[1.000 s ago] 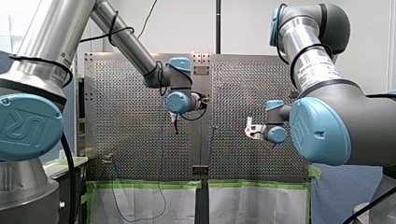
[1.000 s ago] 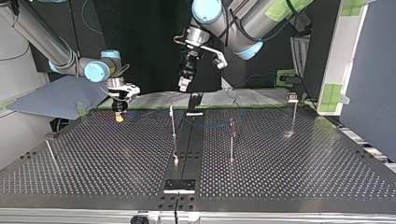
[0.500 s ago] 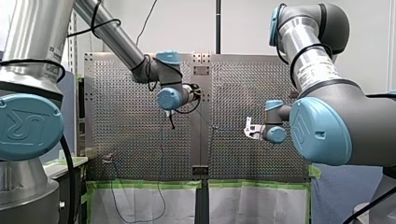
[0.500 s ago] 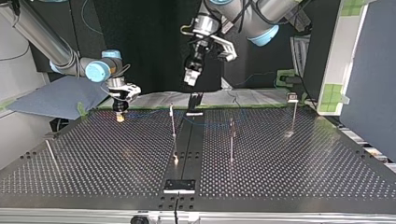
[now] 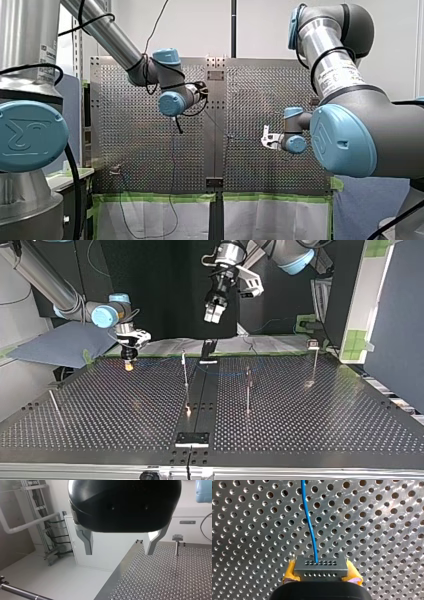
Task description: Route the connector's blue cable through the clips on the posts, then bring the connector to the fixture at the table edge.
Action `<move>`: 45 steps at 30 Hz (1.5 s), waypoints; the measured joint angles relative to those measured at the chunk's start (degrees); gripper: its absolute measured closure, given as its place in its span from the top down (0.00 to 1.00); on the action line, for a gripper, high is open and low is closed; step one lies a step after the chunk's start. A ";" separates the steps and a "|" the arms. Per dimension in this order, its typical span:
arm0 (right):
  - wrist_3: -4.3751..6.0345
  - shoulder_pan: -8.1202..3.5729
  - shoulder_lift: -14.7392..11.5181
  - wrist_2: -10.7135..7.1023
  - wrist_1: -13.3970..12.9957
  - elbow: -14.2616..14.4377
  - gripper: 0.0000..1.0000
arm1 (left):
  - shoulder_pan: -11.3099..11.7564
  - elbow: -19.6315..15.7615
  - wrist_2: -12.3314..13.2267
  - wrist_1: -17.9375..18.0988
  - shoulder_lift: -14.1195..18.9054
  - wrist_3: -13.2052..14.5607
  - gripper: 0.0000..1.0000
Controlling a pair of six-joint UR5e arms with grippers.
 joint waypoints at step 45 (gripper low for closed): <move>0.00 1.20 0.00 0.32 0.55 -0.15 0.00 | -0.07 -19.85 -6.36 9.65 -4.29 3.07 1.00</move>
